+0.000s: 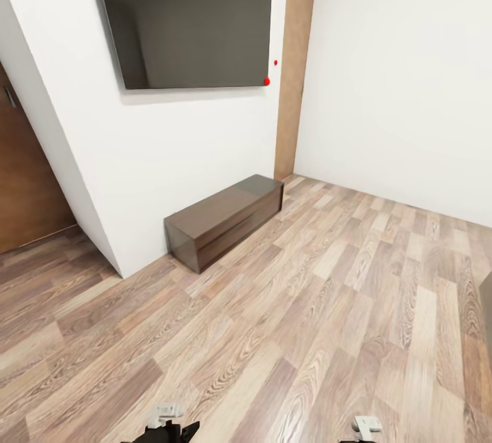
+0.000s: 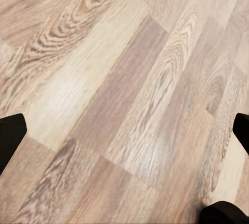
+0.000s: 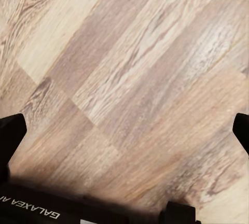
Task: In the bedroom, move the book from the bed onto either nightstand, and place the two sandals side by side next to the bed.
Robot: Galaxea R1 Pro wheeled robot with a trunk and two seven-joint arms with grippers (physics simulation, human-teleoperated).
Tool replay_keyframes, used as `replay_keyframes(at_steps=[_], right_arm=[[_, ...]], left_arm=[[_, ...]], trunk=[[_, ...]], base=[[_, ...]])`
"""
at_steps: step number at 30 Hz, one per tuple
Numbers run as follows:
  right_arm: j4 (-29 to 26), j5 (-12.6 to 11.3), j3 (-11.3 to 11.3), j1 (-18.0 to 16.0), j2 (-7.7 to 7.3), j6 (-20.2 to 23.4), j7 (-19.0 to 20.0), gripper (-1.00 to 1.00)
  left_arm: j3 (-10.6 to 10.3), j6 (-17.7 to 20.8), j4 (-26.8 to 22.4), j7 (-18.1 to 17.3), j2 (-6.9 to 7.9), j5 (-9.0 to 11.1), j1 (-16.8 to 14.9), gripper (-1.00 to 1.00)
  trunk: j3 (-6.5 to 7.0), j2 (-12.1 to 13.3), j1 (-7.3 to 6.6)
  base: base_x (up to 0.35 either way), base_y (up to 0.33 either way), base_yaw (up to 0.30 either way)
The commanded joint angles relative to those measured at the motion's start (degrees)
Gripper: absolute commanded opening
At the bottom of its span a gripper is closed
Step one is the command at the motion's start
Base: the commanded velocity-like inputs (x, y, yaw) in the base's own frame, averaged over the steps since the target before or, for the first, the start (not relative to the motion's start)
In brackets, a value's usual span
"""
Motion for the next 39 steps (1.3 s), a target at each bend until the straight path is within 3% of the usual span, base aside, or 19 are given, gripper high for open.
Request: replay_keyframes(at_steps=[1, 15, 39], right_arm=[[0.0, 0.1, -0.5, 0.0, -0.01, 0.3, 0.3, 1.00], [-0.1, 0.1, -0.4, 0.0, -0.01, 0.3, 0.3, 1.00], [-0.1, 0.1, -0.5, 0.0, -0.01, 0.3, 0.5, 1.00]], left_arm=[[0.2, 0.0, 0.1, -0.3, -0.01, 0.1, 0.0, 1.00], [0.2, 0.0, 0.1, -0.3, -0.03, 0.1, 0.0, 1.00], [0.3, 0.0, 0.1, -0.4, -0.03, 0.2, 0.0, 1.00]], trunk=[[-0.05, 0.0, 0.03], [-0.03, 0.0, 0.03], [0.14, 0.0, 0.03]], base=[[0.331, 0.000, 0.000], [0.310, 0.000, -0.023], [0.013, 0.000, -0.286]])
